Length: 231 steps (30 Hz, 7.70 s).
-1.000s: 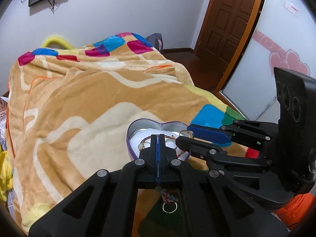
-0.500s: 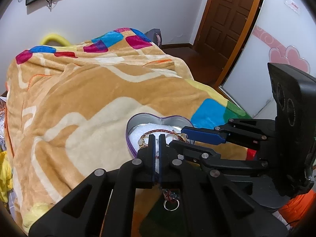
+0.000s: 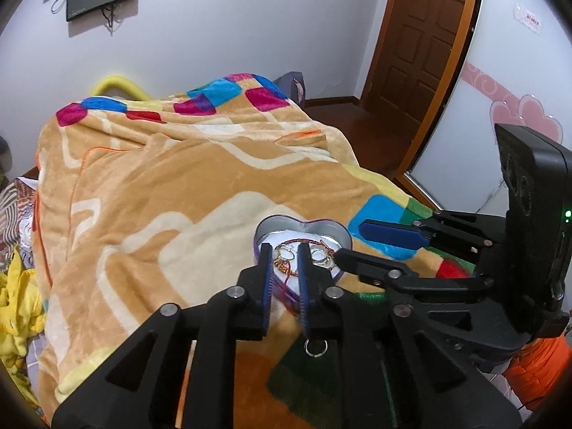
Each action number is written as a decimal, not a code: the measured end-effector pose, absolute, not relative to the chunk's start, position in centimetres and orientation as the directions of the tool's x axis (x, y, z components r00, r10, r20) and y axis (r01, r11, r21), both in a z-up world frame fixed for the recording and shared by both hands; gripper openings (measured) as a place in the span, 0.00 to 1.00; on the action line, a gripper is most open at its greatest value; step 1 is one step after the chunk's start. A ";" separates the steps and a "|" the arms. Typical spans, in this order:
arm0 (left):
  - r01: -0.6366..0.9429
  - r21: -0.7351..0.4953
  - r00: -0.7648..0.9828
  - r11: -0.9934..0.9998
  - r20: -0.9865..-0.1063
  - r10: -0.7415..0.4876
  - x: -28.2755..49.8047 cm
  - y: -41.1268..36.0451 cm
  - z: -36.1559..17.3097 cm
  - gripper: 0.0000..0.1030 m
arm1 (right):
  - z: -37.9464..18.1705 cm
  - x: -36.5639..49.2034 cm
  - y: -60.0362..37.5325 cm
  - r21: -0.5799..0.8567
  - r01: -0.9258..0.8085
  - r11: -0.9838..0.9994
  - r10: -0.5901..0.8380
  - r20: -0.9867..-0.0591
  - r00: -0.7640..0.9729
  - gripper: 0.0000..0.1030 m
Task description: Organize jewelry
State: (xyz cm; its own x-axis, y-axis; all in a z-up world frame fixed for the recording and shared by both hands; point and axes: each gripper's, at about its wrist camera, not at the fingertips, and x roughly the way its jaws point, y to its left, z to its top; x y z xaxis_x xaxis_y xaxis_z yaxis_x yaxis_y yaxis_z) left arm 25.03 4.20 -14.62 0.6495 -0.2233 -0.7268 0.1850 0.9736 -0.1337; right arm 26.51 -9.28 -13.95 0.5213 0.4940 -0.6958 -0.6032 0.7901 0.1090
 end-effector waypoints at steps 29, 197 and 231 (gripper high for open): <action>0.197 -0.158 0.432 0.968 -0.872 -0.230 21.4 1.0 -23.3 0.26 | -16.6 21.8 -12.2 0.170 -0.547 0.820 0.474 -0.737 0.482 0.31; 0.013 -0.054 0.990 0.998 -0.140 -0.020 2.7 1.7 2.1 0.91 | 3.1 6.3 -15.2 0.023 -0.387 0.922 0.387 -0.041 0.921 0.95; -0.004 -0.075 0.988 0.997 -0.154 -0.007 2.8 2.0 1.4 0.99 | 2.7 5.4 -16.0 0.037 -0.386 0.922 0.388 -0.084 0.918 0.95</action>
State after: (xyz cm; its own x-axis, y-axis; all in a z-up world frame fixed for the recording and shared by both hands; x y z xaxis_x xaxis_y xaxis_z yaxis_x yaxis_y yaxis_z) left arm 2.76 1.96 1.44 0.9880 -0.0074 -0.1541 -0.0043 0.9972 -0.0753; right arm 5.43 -15.98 2.71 0.9180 0.3877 -0.0836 -0.3859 0.9218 0.0370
